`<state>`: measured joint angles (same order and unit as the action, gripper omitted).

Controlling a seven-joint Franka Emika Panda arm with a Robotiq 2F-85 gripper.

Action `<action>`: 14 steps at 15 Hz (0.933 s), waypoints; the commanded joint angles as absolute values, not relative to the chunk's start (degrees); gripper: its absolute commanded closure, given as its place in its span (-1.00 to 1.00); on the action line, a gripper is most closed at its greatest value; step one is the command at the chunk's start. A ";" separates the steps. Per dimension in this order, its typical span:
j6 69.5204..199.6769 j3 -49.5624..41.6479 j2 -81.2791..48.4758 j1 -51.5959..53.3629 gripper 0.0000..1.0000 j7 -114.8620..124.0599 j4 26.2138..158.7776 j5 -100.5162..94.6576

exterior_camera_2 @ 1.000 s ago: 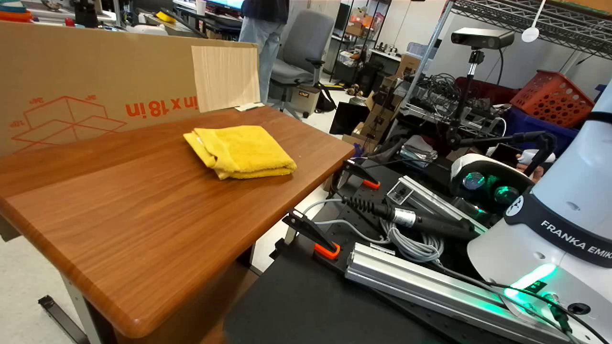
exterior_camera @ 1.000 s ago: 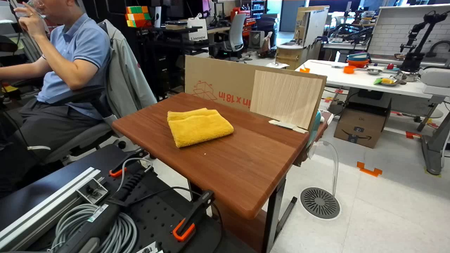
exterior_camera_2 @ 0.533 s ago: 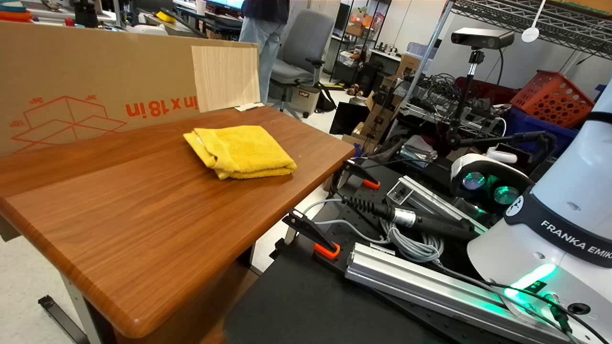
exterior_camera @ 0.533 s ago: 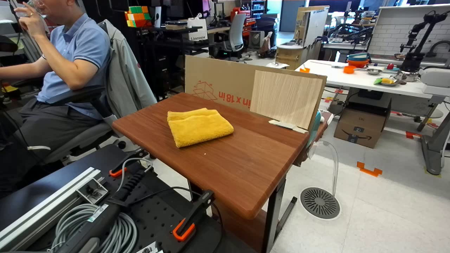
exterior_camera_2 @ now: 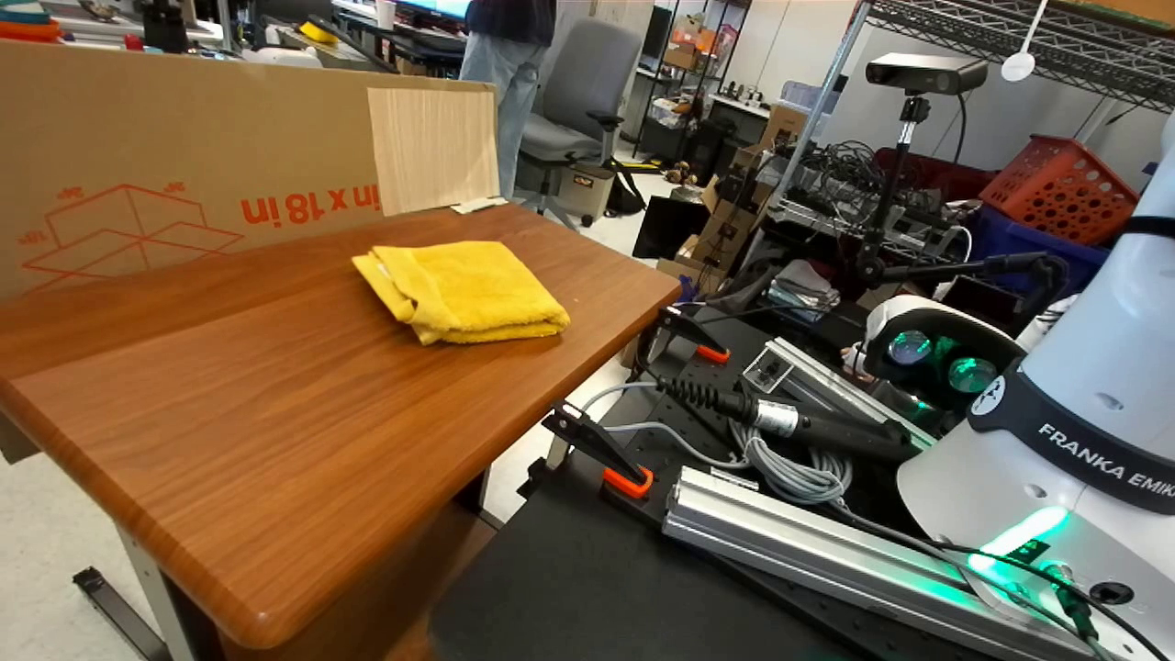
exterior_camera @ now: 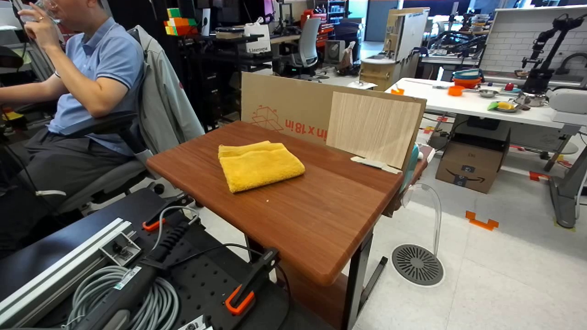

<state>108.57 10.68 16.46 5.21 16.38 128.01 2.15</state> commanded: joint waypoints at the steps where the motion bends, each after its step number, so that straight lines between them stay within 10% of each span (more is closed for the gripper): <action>1: 115.26 12.17 4.66 5.12 -1.00 26.15 120.08 2.49; 14: 103.96 4.78 -1.04 3.48 -1.00 1.93 122.05 -9.12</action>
<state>108.30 5.95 -1.17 3.87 10.00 123.40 -6.07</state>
